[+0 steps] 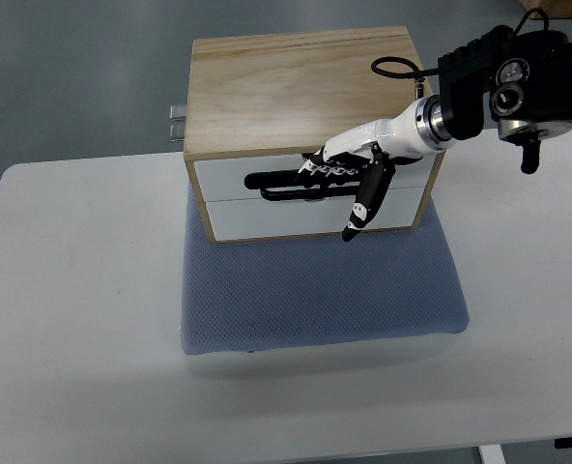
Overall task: Open wood drawer with right hand
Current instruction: 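Hook the right hand fingers into the upper drawer's black handle, then pull the upper drawer toward the robot with the right hand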
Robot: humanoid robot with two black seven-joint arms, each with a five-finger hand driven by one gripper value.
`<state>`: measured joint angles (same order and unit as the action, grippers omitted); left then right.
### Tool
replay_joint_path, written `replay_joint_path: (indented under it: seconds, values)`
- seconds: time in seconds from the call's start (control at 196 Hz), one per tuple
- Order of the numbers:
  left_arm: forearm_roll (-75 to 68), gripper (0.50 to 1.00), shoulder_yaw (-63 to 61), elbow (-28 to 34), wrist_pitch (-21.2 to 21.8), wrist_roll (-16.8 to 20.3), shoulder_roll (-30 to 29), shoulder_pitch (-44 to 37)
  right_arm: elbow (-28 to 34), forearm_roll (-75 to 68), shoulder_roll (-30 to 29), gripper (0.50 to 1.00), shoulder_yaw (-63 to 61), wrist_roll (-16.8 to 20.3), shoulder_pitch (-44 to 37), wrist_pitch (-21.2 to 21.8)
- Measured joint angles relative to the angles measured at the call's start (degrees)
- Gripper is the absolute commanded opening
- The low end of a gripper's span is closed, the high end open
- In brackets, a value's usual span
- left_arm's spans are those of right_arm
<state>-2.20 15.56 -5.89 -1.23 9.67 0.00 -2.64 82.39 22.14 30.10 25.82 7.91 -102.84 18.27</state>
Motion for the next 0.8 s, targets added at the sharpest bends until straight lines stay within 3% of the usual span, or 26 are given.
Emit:
replay_joint_path:
  seconds: [0.801]
  values:
    - [0.0,1.0,0.0,0.0,0.0,0.0,0.0,0.0,3.0,-0.2,0.88,0.944,0.46,-0.07,-0.03,1.89]
